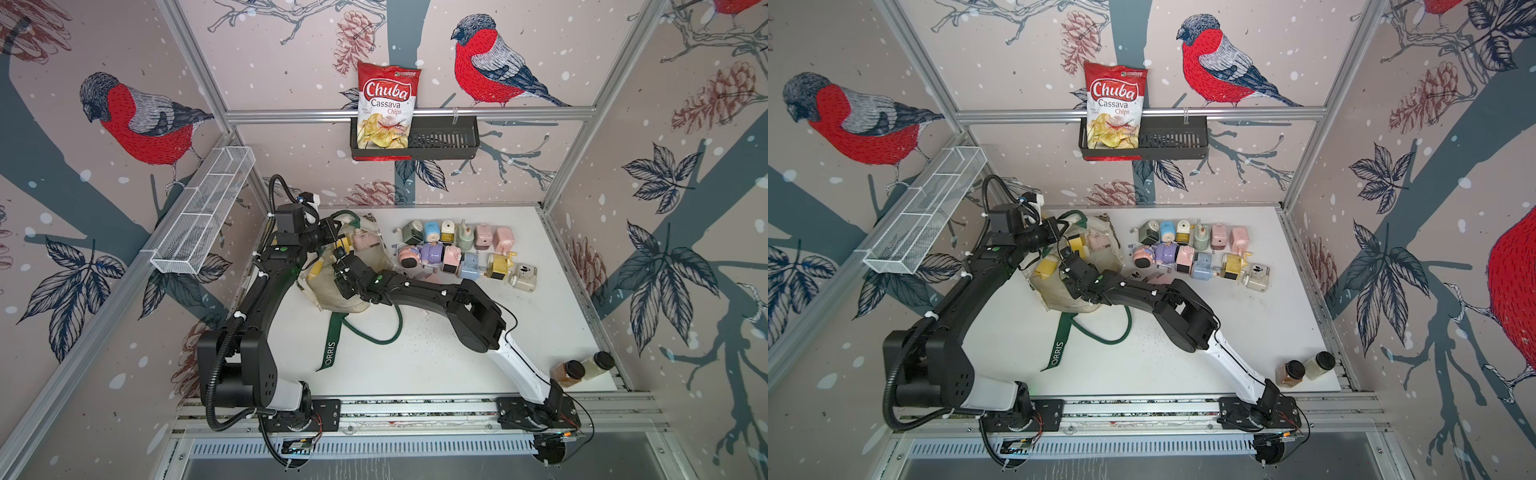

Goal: Take out the pencil sharpeners from the tote bags
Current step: Pick up the pencil sharpener from the canvas bag, then place the pencil sharpener at the center of the board.

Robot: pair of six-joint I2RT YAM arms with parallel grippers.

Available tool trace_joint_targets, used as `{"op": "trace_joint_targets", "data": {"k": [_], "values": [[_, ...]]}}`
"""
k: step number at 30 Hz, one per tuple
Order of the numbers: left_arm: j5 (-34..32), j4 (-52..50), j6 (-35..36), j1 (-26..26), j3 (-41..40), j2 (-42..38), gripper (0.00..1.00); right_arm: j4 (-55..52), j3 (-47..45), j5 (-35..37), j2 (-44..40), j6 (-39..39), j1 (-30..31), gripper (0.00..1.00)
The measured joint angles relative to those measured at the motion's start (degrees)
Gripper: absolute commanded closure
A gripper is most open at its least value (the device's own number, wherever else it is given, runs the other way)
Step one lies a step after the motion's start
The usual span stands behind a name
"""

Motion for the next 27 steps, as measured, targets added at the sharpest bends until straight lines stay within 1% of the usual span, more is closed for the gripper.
{"op": "trace_joint_targets", "data": {"k": [3, 12, 20, 27], "values": [[0.0, 0.0, 0.0, 0.0, 0.0, 0.0, 1.0, 1.1, -4.0, -0.6, -3.5, -1.1, 0.7, 0.44], [-0.1, 0.0, 0.0, 0.0, 0.1, 0.2, 1.0, 6.1, -20.7, -1.6, -17.3, -1.4, 2.4, 0.45], [-0.1, 0.0, 0.0, 0.0, 0.1, 0.3, 1.0, 9.0, -32.6, -2.0, -30.9, -2.5, 4.4, 0.46], [-0.1, 0.0, 0.0, 0.0, 0.1, 0.3, 1.0, 10.0, -43.0, -0.8, -43.4, -2.4, 4.4, 0.47]]}}
